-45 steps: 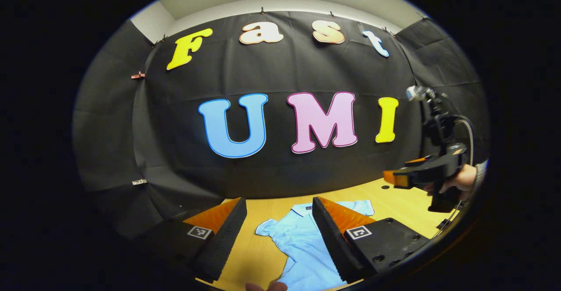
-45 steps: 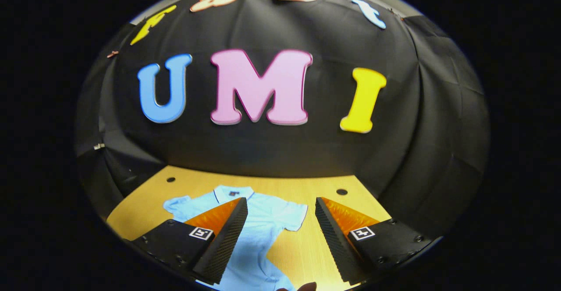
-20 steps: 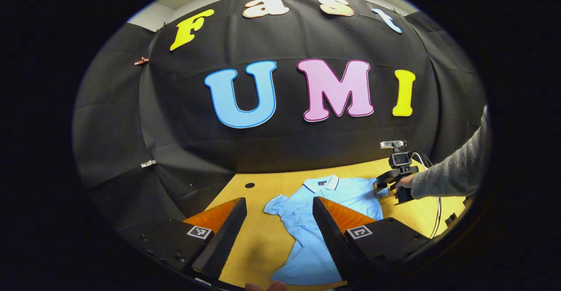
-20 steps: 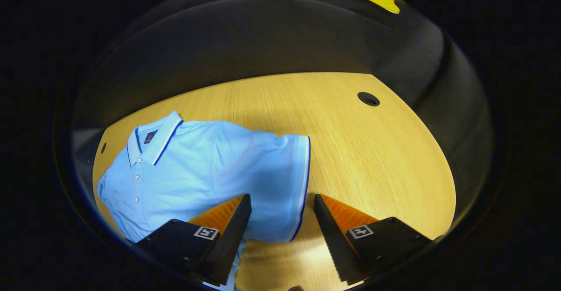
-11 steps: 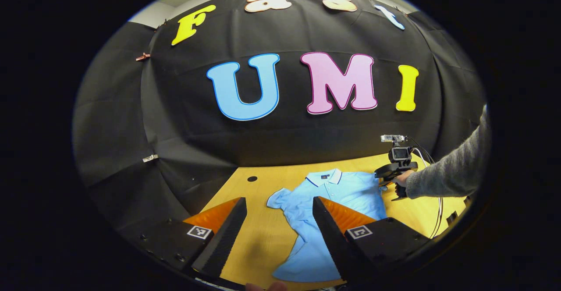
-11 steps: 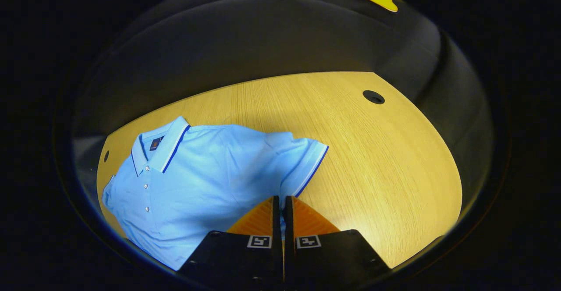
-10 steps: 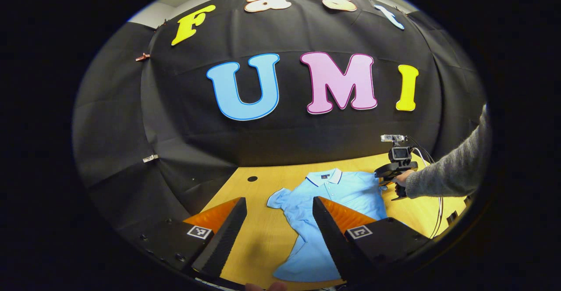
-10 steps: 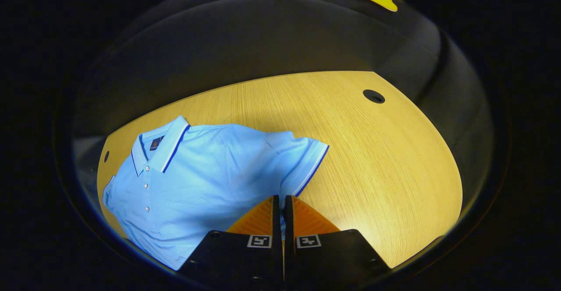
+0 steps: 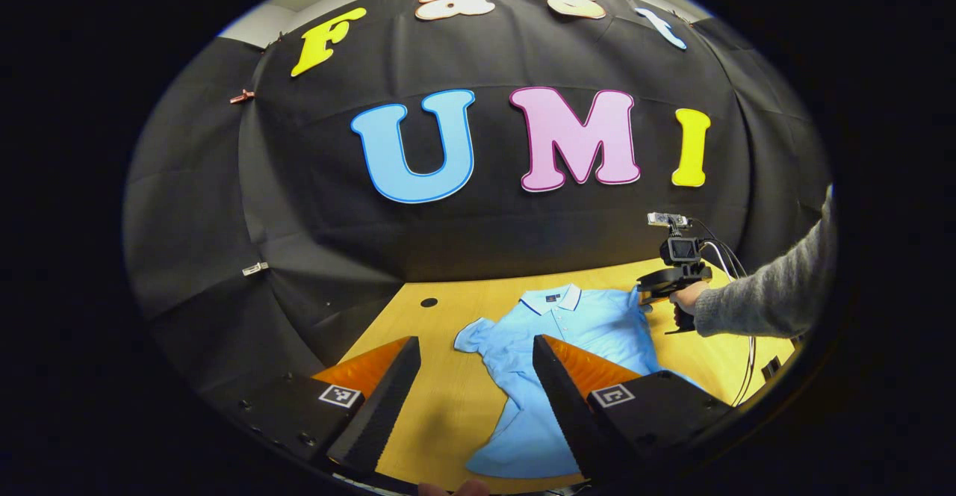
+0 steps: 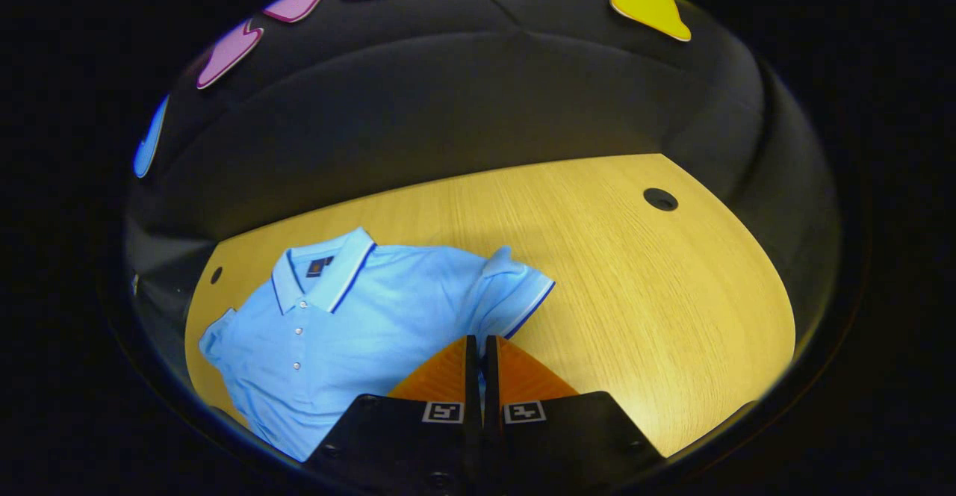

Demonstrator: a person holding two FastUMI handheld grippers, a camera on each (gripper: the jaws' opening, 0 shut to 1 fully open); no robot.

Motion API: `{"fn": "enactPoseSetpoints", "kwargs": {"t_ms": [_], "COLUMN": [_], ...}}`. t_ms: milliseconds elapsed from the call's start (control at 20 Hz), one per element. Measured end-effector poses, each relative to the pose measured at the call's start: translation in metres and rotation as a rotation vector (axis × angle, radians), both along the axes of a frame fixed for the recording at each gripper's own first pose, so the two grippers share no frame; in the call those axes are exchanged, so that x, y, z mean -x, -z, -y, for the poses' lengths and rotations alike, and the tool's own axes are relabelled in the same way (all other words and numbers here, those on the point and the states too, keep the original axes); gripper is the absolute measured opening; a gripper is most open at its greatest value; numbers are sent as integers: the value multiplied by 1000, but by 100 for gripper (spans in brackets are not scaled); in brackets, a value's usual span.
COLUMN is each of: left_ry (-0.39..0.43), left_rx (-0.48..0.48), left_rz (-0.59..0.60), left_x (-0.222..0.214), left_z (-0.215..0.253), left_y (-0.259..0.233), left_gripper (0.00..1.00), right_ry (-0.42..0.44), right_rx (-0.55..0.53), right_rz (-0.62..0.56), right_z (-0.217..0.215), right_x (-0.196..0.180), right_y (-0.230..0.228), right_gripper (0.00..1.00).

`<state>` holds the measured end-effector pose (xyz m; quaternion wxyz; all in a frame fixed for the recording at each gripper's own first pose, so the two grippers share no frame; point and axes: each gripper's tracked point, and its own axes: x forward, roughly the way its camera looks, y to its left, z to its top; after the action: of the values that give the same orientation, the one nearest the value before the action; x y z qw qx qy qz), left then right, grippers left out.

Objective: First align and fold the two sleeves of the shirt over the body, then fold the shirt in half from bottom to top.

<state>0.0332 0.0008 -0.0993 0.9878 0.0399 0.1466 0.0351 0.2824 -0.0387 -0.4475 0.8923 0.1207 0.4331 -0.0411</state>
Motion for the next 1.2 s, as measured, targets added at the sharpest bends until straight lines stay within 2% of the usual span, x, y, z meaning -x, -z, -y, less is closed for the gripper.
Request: {"fn": "enactPoseSetpoints", "kwargs": {"t_ms": [400, 550, 800, 950, 1200], "left_ry": [-45, -59, -76, -85, -95], "left_rx": [24, 34, 45, 60, 66], "left_rz": [-6, -3, -8, -14, -29], "left_x": [11, 15, 20, 22, 23], "left_z": [-14, -19, -26, -29, -32], "left_y": [8, 7, 11, 16, 20], "left_gripper": [96, 96, 96, 96, 96], "right_ry": [-288, -406, -547, -604, -637], "right_rx": [-9, -2, -12, -7, 1], "right_rz": [93, 95, 48, 14, -67], "right_z": [-104, -142, -190, -207, -214], "right_x": [-6, 8, 38, 51, 66], "right_y": [-35, -42, -28, -16, 6], "right_gripper": [5, 5, 5, 5, 5]}}
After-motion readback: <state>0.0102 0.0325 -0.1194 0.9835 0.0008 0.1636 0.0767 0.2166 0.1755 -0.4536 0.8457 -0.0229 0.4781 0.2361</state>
